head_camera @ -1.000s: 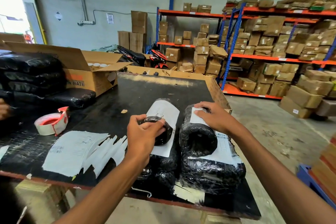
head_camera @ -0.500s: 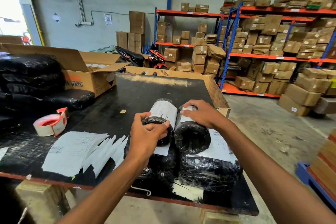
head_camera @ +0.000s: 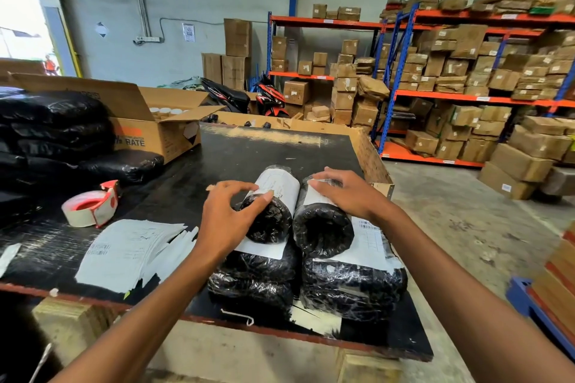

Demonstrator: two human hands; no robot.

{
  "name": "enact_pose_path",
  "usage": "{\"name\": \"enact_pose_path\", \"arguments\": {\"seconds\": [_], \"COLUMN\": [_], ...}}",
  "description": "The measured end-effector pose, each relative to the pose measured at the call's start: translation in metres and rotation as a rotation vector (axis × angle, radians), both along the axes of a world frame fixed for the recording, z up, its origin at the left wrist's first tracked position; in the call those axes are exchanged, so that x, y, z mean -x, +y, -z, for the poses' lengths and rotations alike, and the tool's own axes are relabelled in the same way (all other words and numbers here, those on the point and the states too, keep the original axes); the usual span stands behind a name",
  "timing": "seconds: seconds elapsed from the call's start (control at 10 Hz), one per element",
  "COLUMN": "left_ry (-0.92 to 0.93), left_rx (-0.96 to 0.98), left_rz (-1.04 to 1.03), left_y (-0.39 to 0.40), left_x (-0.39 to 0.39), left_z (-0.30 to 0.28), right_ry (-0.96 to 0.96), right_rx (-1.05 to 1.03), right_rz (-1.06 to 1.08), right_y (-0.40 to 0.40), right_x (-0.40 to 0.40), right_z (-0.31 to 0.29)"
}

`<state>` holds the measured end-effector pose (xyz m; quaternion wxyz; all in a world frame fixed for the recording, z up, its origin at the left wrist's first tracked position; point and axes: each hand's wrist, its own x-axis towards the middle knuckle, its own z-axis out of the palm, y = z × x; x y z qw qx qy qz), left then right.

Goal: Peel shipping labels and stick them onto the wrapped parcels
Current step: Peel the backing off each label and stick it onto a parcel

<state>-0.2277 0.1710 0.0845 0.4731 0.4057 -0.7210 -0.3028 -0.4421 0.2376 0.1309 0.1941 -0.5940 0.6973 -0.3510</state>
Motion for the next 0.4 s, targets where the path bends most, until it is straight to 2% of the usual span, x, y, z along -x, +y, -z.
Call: {"name": "enact_pose_path", "arguments": {"seconds": [0.2,0.4], "left_ry": [0.064,0.038], "left_rx": [-0.071,-0.094], "left_rz": [0.055,0.095], "left_y": [0.006,0.009], "left_x": [0.001,-0.007], "left_z": [0.003,0.000], "right_ry": [0.006,-0.031], "right_rx": [0.029,0.092], "right_rz": [-0.070,0.028], "right_y": [0.016,0.035], "right_x": [-0.009,-0.013], "right_z": [-0.003,-0.001]}}
